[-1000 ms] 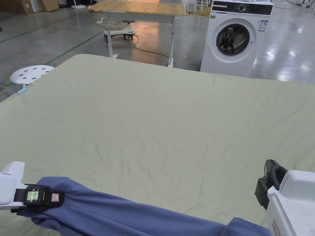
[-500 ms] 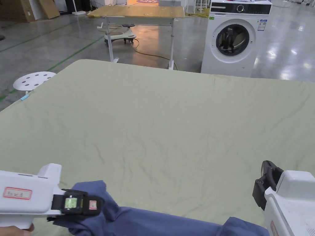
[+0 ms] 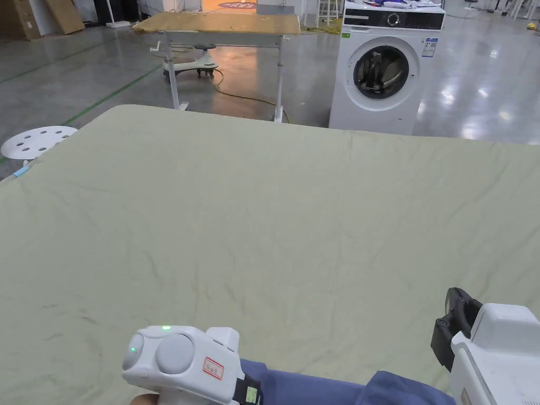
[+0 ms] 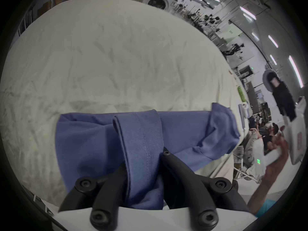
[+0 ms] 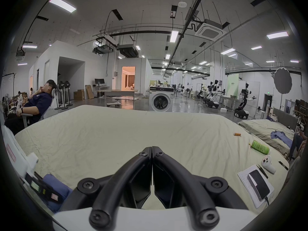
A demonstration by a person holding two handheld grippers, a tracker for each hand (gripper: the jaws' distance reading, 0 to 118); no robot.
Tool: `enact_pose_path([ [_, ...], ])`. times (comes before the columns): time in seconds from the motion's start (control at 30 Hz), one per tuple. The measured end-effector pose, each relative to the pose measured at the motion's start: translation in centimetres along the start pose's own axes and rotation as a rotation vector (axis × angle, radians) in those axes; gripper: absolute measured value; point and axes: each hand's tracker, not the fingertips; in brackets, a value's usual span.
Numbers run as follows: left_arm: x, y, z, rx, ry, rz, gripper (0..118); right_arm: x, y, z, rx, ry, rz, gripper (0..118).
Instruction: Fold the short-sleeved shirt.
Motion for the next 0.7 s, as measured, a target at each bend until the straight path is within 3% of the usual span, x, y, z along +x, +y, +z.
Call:
enact_pose_path([
  [0.17, 0.2, -0.3, -1.3, 0.017, 0.034, 0.023, 10, 0.2, 0.0, 0.2, -0.003, -0.012, 0.002, 0],
  [0.27, 0.1, -0.2, -0.1, 0.039, -0.027, 0.062, 31, 0.3, 0.1, 0.1, -0.005, -0.014, 0.008, 0],
  [0.3, 0.1, -0.2, 0.4, 0.049, -0.055, 0.073, 44, 0.3, 0.1, 0.1, -0.006, -0.013, 0.009, 0],
  [0.37, 0.2, -0.3, 1.7, 0.068, -0.071, 0.073, 55, 0.3, 0.1, 0.2, -0.006, -0.012, 0.013, 0],
  [0.47, -0.1, -0.2, 4.4, 0.12, -0.136, 0.077, 53, 0.3, 0.1, 0.3, -0.006, -0.011, 0.015, 0],
  [0.6, -0.4, -0.1, 7.3, 0.183, -0.199, 0.066, 21, 0.4, 0.0, 0.6, -0.01, -0.012, 0.013, 0],
  [0.7, -0.5, -0.2, 7.6, 0.197, -0.171, 0.041, 17, 0.5, -0.1, 0.7, -0.016, -0.012, 0.011, 0],
])
